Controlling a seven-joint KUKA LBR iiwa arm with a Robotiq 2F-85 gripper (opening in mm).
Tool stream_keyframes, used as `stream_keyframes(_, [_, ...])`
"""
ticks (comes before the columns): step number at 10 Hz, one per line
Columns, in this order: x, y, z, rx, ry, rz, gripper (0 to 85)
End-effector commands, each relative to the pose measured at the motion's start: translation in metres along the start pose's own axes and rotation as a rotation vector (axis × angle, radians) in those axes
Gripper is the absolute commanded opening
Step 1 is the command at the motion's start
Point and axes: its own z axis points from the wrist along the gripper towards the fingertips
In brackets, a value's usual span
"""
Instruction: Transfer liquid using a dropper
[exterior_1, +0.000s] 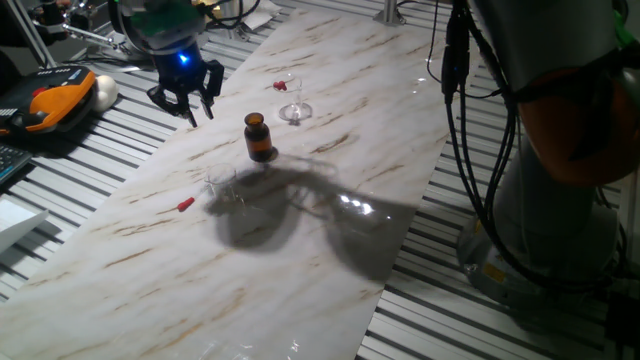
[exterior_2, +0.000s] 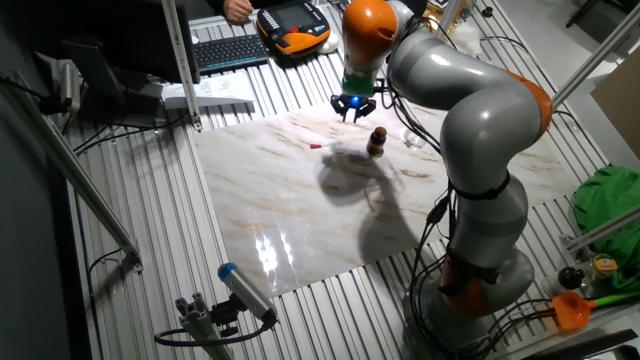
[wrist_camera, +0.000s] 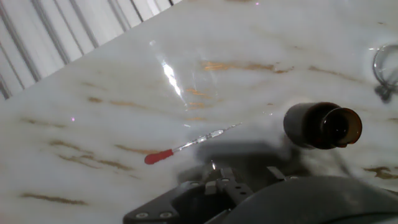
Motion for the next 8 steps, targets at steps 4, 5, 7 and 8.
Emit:
stream_keyframes(4, [-0.012,0.002,0.002,-0.013,-0.002,0.153,34.0])
stream_keyframes(5, [-0.013,0.002,0.002,-0.012,-0.005,0.178,34.0])
stream_keyframes(7, [-0.017,0.002,0.001,-0.005,-0.006,0.207,34.0])
stream_keyframes(8, [-0.018,0.003,0.0,-0.001,-0.008,0.189,34.0])
